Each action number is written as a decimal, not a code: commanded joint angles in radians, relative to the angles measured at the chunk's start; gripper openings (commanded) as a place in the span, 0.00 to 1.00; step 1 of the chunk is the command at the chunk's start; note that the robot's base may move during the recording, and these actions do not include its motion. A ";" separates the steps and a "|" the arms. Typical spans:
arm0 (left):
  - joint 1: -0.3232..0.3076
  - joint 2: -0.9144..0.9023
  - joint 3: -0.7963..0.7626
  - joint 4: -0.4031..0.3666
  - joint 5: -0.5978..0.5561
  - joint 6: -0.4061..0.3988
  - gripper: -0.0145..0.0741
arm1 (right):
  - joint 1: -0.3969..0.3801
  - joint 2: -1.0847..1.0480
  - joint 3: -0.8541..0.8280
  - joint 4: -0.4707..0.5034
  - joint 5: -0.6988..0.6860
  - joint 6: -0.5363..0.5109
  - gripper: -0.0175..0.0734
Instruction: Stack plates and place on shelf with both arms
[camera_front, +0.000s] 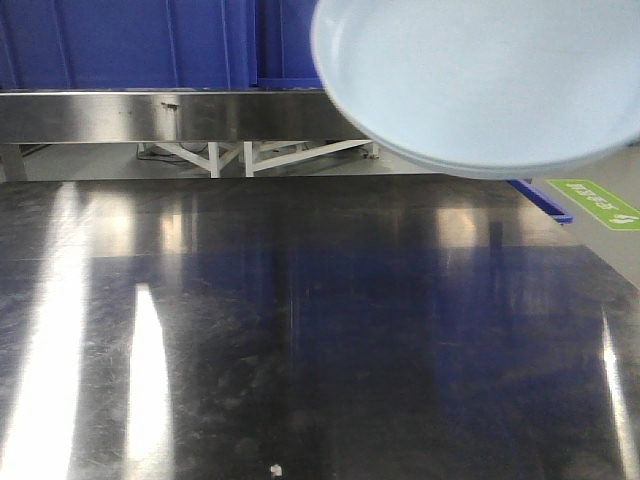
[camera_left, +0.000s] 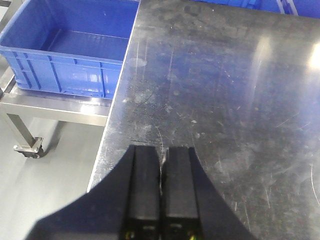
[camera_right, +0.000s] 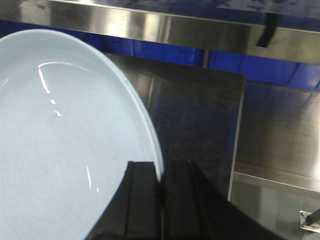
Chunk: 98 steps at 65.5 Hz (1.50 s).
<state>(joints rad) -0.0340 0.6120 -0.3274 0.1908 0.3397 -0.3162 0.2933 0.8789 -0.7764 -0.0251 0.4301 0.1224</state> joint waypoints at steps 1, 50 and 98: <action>-0.006 0.003 -0.028 -0.002 -0.079 -0.008 0.26 | -0.026 -0.075 0.011 -0.004 -0.099 -0.006 0.22; -0.006 0.003 -0.028 -0.002 -0.079 -0.008 0.26 | -0.039 -0.162 0.078 -0.004 -0.081 -0.006 0.22; -0.006 0.003 -0.028 -0.002 -0.079 -0.008 0.26 | -0.039 -0.162 0.078 -0.004 -0.081 -0.006 0.22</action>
<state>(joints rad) -0.0340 0.6120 -0.3274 0.1908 0.3397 -0.3162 0.2608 0.7249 -0.6681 -0.0251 0.4414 0.1224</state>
